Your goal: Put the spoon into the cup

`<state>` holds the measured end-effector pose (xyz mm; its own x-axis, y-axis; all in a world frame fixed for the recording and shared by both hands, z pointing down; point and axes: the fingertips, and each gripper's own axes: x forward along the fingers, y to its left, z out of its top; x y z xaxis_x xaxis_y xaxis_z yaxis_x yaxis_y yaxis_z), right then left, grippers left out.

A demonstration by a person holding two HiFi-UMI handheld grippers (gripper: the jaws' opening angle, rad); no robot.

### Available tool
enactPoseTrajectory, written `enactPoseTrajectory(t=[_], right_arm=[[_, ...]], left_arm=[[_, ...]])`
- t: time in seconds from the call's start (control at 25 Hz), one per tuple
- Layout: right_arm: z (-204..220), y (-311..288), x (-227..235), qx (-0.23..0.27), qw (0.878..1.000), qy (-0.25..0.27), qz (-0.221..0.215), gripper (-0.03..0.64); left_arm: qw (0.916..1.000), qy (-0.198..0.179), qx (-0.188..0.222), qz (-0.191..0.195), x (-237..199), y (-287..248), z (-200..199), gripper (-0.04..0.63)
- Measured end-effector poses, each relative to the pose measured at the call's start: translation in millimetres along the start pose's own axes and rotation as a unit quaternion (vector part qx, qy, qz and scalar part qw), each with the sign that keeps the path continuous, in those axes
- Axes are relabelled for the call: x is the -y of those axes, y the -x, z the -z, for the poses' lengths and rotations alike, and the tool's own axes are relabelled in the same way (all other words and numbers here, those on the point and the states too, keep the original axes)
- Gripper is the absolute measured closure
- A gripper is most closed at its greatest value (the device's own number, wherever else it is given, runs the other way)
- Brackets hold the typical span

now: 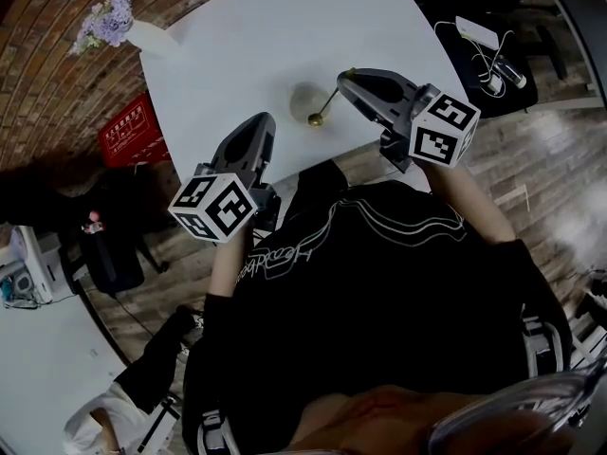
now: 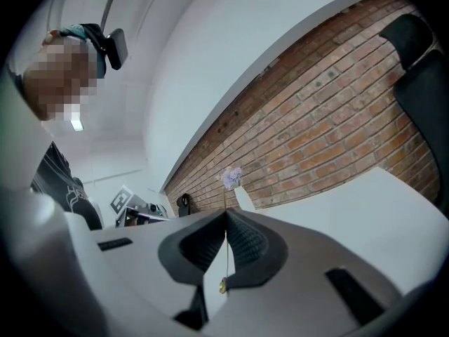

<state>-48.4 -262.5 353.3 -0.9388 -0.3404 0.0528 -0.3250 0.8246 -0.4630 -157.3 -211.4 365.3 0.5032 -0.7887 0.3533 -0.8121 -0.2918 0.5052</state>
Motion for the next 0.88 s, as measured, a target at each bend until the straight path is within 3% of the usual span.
enactPoseTrajectory(t=[0.88], right_arm=[[58.4,-46.6,64.5,-0.069,0.997,-0.037,0.025,0.618]], left_arm=[[0.9977,0.047,-0.048,-0.008,-65.0,-43.8,18.4,0.592]])
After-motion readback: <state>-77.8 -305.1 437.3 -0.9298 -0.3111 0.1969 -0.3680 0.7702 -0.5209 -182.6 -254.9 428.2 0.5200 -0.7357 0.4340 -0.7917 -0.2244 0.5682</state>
